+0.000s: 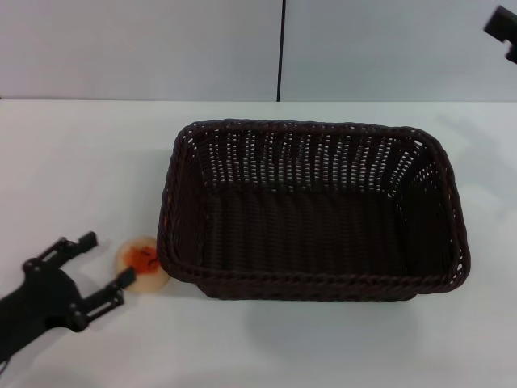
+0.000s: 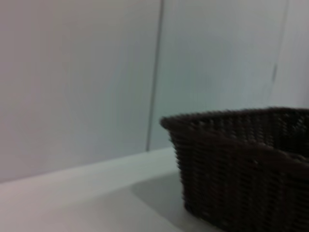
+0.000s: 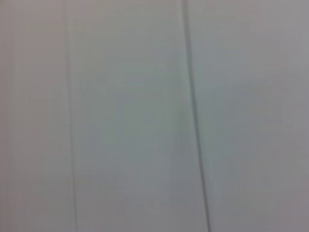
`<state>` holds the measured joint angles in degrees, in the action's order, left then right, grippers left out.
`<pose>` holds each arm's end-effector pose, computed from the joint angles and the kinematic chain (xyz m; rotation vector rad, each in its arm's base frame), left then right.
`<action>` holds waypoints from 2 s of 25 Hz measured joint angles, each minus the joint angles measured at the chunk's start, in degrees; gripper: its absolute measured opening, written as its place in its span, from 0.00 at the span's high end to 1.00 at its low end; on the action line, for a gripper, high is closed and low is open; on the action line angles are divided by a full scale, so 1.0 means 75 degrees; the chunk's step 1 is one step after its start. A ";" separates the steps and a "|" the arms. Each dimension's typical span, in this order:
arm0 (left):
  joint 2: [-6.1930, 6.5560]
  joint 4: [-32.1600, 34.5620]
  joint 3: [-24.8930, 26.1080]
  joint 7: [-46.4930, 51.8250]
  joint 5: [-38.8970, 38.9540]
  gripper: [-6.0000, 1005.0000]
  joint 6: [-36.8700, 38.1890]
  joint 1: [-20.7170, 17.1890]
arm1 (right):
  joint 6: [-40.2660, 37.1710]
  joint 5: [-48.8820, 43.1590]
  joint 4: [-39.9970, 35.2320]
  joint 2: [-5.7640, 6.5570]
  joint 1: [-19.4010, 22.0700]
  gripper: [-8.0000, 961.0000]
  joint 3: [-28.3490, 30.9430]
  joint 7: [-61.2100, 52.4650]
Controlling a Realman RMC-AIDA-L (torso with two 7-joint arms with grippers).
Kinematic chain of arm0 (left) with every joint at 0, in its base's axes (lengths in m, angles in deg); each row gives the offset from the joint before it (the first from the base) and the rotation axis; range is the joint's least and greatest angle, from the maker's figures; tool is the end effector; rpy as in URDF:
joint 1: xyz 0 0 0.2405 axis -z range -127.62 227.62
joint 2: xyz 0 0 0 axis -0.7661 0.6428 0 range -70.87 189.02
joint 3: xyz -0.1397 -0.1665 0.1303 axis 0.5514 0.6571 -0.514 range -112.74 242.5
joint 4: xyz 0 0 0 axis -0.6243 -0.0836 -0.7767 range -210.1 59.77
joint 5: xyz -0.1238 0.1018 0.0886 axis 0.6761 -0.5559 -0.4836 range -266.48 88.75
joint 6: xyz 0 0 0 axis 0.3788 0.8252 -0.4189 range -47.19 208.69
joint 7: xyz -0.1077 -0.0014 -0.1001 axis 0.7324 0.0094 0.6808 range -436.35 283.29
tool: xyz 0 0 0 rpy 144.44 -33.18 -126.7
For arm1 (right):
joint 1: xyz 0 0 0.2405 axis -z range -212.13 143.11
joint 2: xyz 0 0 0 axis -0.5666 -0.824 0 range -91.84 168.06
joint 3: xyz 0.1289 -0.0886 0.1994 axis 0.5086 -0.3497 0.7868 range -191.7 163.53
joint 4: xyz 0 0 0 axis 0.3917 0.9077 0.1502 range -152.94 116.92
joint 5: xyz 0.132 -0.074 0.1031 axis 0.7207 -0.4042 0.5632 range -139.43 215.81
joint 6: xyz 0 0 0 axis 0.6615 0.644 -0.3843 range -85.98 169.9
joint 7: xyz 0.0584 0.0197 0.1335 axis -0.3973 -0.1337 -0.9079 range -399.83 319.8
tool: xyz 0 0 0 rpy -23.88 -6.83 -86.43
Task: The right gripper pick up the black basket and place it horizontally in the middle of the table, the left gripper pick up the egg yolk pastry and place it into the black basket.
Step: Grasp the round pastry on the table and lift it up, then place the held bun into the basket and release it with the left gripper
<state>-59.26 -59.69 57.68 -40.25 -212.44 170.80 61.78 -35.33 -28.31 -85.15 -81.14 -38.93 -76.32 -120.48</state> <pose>-0.3443 0.1921 -0.0130 -2.2790 -0.5802 -0.7050 0.2210 0.2745 0.0897 -2.1555 0.4043 1.1098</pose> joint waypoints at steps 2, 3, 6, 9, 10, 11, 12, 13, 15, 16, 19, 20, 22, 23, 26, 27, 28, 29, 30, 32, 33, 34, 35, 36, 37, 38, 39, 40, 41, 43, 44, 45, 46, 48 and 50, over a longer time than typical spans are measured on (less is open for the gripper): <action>-0.0005 -0.0127 -0.0273 -0.0003 -0.0004 0.33 -0.0164 0.0091 | -0.0003 0.0073 0.0236 0.0004 0.0036 0.22 0.0034 0.0008; -0.0005 -0.0127 -0.0273 -0.0003 -0.0004 0.33 -0.0164 0.0091 | -0.0004 0.0071 0.0309 0.0005 0.0059 0.22 0.0048 0.0008; -0.0012 -0.0220 -0.0365 -0.0004 -0.0006 0.34 -0.0200 0.0138 | 0.0004 0.0053 0.0418 0.0007 0.0119 0.22 0.0070 0.0007; -0.0018 -0.0306 -0.0434 -0.0007 -0.0004 0.34 -0.0380 0.0171 | 0.0003 0.0087 0.0660 0.0010 0.0127 0.22 0.0155 -0.0019; -0.0018 -0.0306 -0.0434 -0.0007 -0.0004 0.34 -0.0380 0.0171 | 0.0003 0.0087 0.0660 0.0010 0.0127 0.22 0.0155 -0.0019; -0.0019 -0.0359 -0.0432 -0.0020 0.0009 0.34 -0.0505 0.0179 | -0.0017 0.0099 0.0747 0.0010 0.0116 0.22 0.0161 -0.0022; -0.0019 -0.0415 -0.0429 -0.0048 0.0030 0.34 -0.0613 0.0185 | -0.0047 0.0109 0.0838 0.0011 0.0103 0.22 0.0163 -0.0021; -0.0019 -0.0482 -0.0424 -0.0103 0.0036 0.34 -0.0707 0.0188 | -0.0094 0.0127 0.0969 0.0011 0.0091 0.22 0.0161 -0.0017; -0.0019 -0.0555 -0.0395 -0.0219 0.0045 0.34 -0.0778 0.0191 | -0.0187 0.0263 0.1293 0.0010 0.0063 0.22 0.0164 0.0112; -0.0019 -0.0594 -0.0353 -0.0273 0.0053 0.34 -0.0822 0.0191 | -0.0253 0.0439 0.1515 0.0011 0.0051 0.22 0.0166 0.0266; -0.0009 -0.0670 -0.0270 -0.0305 0.0065 0.35 -0.0879 0.0214 | -0.0695 0.1431 0.2577 0.0010 0.0029 0.22 0.0283 0.1018; -0.0009 -0.0670 -0.0270 -0.0305 0.0065 0.35 -0.0879 0.0214 | -0.0695 0.1431 0.2577 0.0010 0.0029 0.22 0.0283 0.1018; -0.0001 -0.0669 -0.0270 -0.0306 0.0073 0.35 -0.0828 0.0220 | -0.1012 0.1748 0.3072 0.0010 0.0005 0.22 0.0553 0.1230; 0.0000 -0.0668 -0.0270 -0.0307 0.0082 0.35 -0.0805 0.0220 | -0.1188 0.1839 0.3296 0.0010 -0.0013 0.22 0.0718 0.1297; 0.0002 -0.0667 -0.0270 -0.0309 0.0164 0.49 -0.0624 0.0200 | -0.1560 0.1887 0.3720 0.0026 -0.0052 0.22 0.1182 0.1339; 0.0003 -0.0667 -0.0267 -0.0309 0.0202 0.53 -0.0564 0.0189 | -0.1644 0.1876 0.3809 0.0029 -0.0053 0.22 0.1316 0.1342; 0.0005 -0.0665 -0.0264 -0.0310 0.0298 0.58 -0.0471 0.0164 | -0.1715 0.1869 0.3877 0.0032 -0.0052 0.22 0.1422 0.1347; 0.0011 -0.0659 -0.0255 -0.0310 0.0533 0.60 -0.0351 0.0109 | -0.1851 0.1869 0.4025 0.0033 -0.0037 0.22 0.1620 0.1363; 0.0011 -0.0659 -0.0255 -0.0310 0.0533 0.62 -0.0351 0.0109 | -0.1851 0.1869 0.4025 0.0033 -0.0037 0.22 0.1620 0.1363; 0.0021 -0.0657 -0.0181 -0.0280 0.0916 0.66 -0.0179 0.0012 | -0.1944 0.1870 0.4160 0.0033 -0.0015 0.22 0.1745 0.1368; 0.0022 -0.0648 -0.0065 -0.0258 0.1126 0.68 -0.0049 -0.0053 | -0.1984 0.1873 0.4233 0.0034 -0.0008 0.22 0.1795 0.1373; 0.0028 -0.0631 0.0311 -0.0245 0.1514 0.70 0.0253 -0.0178 | -0.2075 0.1877 0.4395 0.0033 0.0006 0.22 0.1891 0.1405; 0.0028 -0.0631 0.0311 -0.0245 0.1514 0.72 0.0253 -0.0178 | -0.2075 0.1877 0.4395 0.0033 0.0006 0.22 0.1891 0.1405; 0.0032 -0.0621 0.0514 -0.0242 0.1646 0.73 0.0453 -0.0216 | -0.2109 0.1877 0.4470 0.0034 0.0007 0.22 0.1934 0.1421; 0.0039 -0.0608 0.0735 -0.0233 0.1759 0.75 0.0679 -0.0250 | -0.2147 0.1870 0.4546 0.0036 0.0007 0.22 0.1983 0.1431; 0.0045 -0.0596 0.0953 -0.0203 0.1811 0.76 0.0944 -0.0250 | -0.2170 0.1865 0.4606 0.0038 0.0005 0.22 0.2005 0.1434; 0.0049 -0.0571 0.1206 -0.0104 0.1849 0.78 0.1520 -0.0212 | -0.2217 0.1861 0.4685 0.0042 0.0003 0.22 0.2026 0.1436; 0.0049 -0.0571 0.1206 -0.0104 0.1849 0.79 0.1520 -0.0212 | -0.2217 0.1861 0.4685 0.0042 0.0003 0.22 0.2026 0.1436; 0.0050 -0.0560 0.1260 -0.0026 0.1854 0.80 0.1891 -0.0135 | -0.2259 0.1859 0.4718 0.0044 0.0005 0.22 0.2029 0.1437; 0.0032 -0.0587 0.1208 0.0040 0.1806 0.81 0.2387 0.0065 | -0.2335 0.1859 0.4790 0.0045 0.0005 0.22 0.2029 0.1437; -0.0006 -0.0700 0.0833 0.0035 0.1689 0.82 0.2602 0.0405 | -0.2393 0.1856 0.4893 0.0046 -0.0021 0.22 0.2032 0.1437; -0.0006 -0.0700 0.0833 0.0035 0.1689 0.83 0.2602 0.0405 | -0.2393 0.1856 0.4893 0.0046 -0.0021 0.22 0.2032 0.1437; -0.0025 -0.0800 0.0596 0.0021 0.1643 0.83 0.2588 0.0591 | -0.2434 0.1853 0.4956 0.0046 -0.0044 0.22 0.2028 0.1437; -0.0036 -0.1125 -0.0003 -0.0026 0.1591 0.84 0.2448 0.1018 | -0.2521 0.1848 0.5046 0.0046 -0.0079 0.22 0.2029 0.1437; -0.0037 -0.1592 -0.0579 -0.0236 0.1587 0.85 0.2285 0.1433 | -0.2600 0.1846 0.5085 0.0046 -0.0085 0.22 0.2028 0.1437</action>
<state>-59.54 -71.63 53.34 -42.02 -200.53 187.94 72.52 -54.83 -14.46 -47.01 -80.80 -39.57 -61.11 -109.71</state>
